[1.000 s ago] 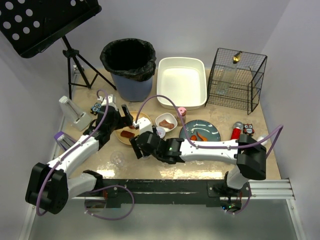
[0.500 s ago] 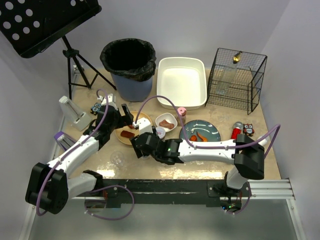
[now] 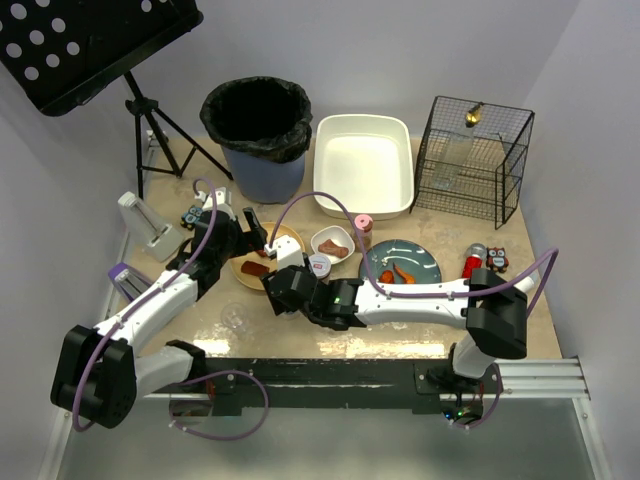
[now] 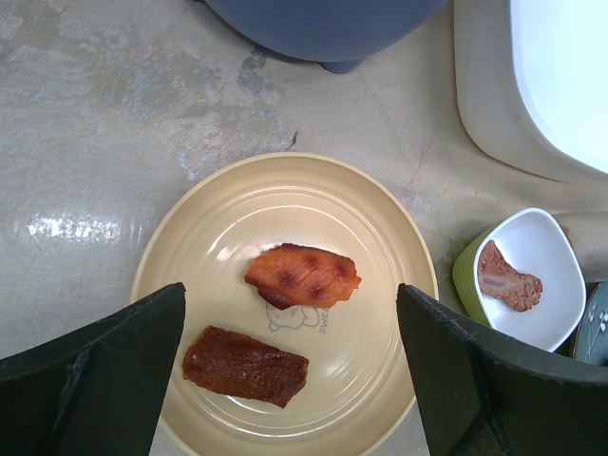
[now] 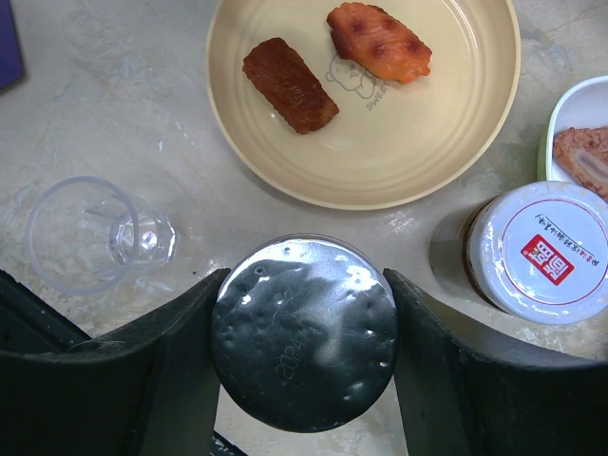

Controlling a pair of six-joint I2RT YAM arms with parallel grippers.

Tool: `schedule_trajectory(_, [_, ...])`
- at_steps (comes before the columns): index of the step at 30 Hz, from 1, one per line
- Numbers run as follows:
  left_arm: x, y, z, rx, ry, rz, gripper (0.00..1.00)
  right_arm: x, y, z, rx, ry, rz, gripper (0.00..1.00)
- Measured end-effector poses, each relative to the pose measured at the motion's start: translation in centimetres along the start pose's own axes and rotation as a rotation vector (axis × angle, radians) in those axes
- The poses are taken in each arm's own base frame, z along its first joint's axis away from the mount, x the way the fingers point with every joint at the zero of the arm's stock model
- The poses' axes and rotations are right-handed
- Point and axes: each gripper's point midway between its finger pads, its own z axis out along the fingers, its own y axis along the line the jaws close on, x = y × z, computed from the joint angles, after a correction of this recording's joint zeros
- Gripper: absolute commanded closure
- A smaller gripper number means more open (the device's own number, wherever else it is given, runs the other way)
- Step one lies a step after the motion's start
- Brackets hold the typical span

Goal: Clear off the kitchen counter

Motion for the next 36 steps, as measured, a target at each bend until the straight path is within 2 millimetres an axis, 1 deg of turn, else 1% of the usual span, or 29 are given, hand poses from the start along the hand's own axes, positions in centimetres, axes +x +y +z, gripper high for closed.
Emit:
schedule_trajectory(4, [0.0,0.0,0.0,0.0,0.0,0.0,0.03,0.0,0.1,-0.1,-0.003,0.0,-0.001,0.77])
schedule_trajectory(7, [0.0,0.0,0.0,0.0,0.0,0.0,0.04,-0.1,0.2,-0.1,-0.004,0.0,-0.001,0.96])
schedule_trajectory(8, [0.0,0.0,0.0,0.0,0.0,0.0,0.04,-0.2,0.2,-0.1,-0.004,-0.002,0.0,1.0])
schedule_trajectory(11, [0.0,0.0,0.0,0.0,0.0,0.0,0.04,-0.9,0.3,-0.4,-0.008,-0.014,0.003,1.0])
schedule_trajectory(14, [0.0,0.0,0.0,0.0,0.0,0.0,0.04,-2.4,0.2,-1.4,-0.01,-0.046,0.016,1.0])
schedule_trajectory(16, [0.0,0.0,0.0,0.0,0.0,0.0,0.04,-3.8,0.0,-2.4,-0.017,-0.075,0.031,1.0])
schedule_trajectory(19, [-0.1,0.0,-0.1,0.002,-0.003,0.0,0.04,-6.7,-0.5,-4.1,-0.019,-0.137,0.069,1.0])
schedule_trajectory(21, [-0.2,-0.1,-0.1,0.003,-0.007,-0.001,0.04,-8.5,-1.2,-5.0,-0.019,-0.174,0.098,1.0])
schedule_trajectory(22, [-0.2,-0.1,-0.2,0.004,-0.007,-0.001,0.04,-9.5,-2.1,-5.5,-0.015,-0.194,0.119,1.0])
schedule_trajectory(24, [-0.2,-0.1,-0.2,0.004,-0.007,-0.001,0.04,-11.5,-4.7,-6.1,0.021,-0.232,0.163,1.0])
schedule_trajectory(25, [-0.2,-0.1,-0.2,0.005,-0.006,-0.001,0.04,-12.6,-6.6,-6.3,0.049,-0.254,0.191,1.0])
schedule_trajectory(27, [-0.1,-0.2,-0.2,0.011,-0.003,0.0,0.04,-15.0,-11.5,-7.0,0.134,-0.314,0.255,1.0])
schedule_trajectory(30, [0.0,-0.4,-0.2,0.022,0.006,0.0,0.04,-17.7,-19.9,-9.2,0.304,-0.412,0.344,1.0])
schedule_trajectory(31, [0.1,-0.4,-0.1,0.024,0.009,0.0,0.04,-18.4,-22.4,-10.3,0.365,-0.447,0.369,1.0])
schedule_trajectory(33, [0.2,-0.6,-0.1,0.03,0.015,0.001,0.05,-19.4,-26.7,-12.6,0.473,-0.508,0.408,1.0])
schedule_trajectory(36, [0.4,-0.9,0.1,0.045,0.03,0.001,0.05,-19.9,-31.7,-15.2,0.605,-0.565,0.452,1.0])
